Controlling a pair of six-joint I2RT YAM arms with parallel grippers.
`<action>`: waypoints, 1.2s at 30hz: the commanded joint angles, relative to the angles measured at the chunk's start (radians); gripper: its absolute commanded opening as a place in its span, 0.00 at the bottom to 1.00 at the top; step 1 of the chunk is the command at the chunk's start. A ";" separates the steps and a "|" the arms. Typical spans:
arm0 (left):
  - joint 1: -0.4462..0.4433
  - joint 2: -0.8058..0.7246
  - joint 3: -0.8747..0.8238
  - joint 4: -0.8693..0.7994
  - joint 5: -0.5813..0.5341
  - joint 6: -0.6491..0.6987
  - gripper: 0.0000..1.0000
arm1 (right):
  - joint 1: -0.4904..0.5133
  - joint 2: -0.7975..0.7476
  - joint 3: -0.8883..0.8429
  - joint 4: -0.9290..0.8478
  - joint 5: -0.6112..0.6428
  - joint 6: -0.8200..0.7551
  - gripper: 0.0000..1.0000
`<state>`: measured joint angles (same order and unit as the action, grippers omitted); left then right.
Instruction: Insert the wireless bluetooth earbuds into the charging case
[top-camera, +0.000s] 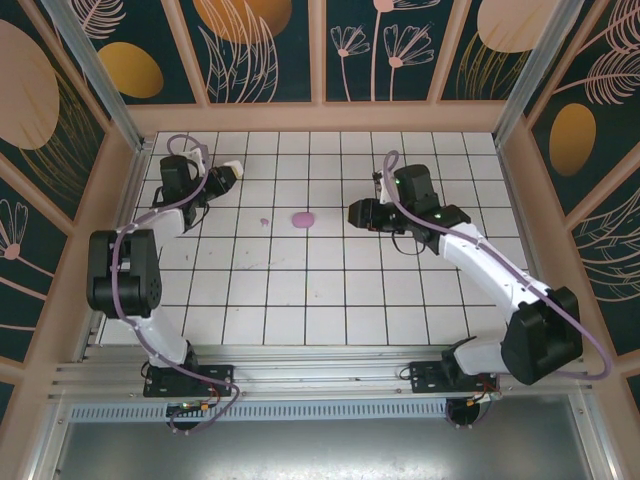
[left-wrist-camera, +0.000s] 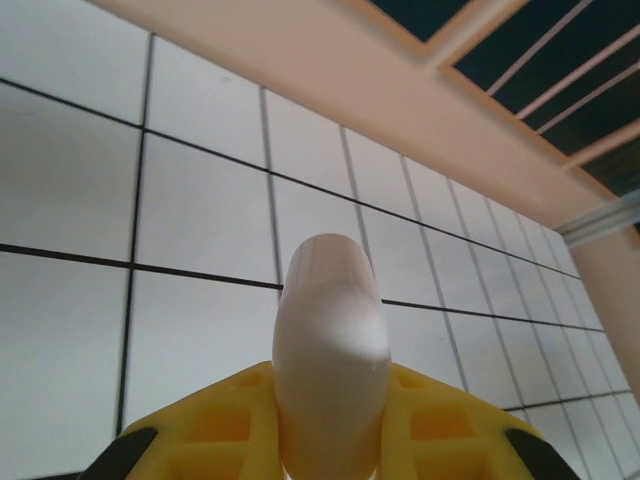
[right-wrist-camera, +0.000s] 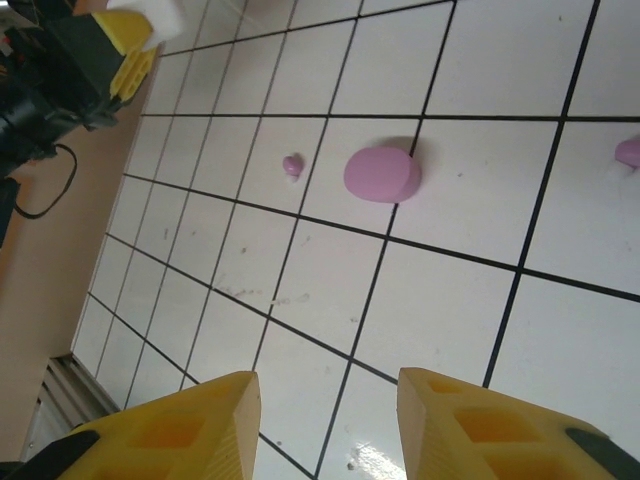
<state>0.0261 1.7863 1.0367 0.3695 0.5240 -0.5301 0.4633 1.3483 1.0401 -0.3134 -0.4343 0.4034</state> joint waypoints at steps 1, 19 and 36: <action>0.028 0.060 0.063 -0.022 -0.015 -0.033 0.00 | -0.007 0.043 -0.033 0.057 0.011 0.037 0.41; 0.071 0.258 0.141 -0.077 -0.040 -0.114 0.03 | -0.004 0.173 -0.020 0.057 -0.011 0.011 0.42; 0.070 0.272 0.195 -0.176 -0.154 -0.057 0.25 | 0.004 0.227 0.042 0.042 0.024 0.039 0.42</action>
<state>0.0917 2.0640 1.1973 0.2260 0.3824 -0.6216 0.4637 1.5677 1.0336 -0.2684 -0.4335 0.4290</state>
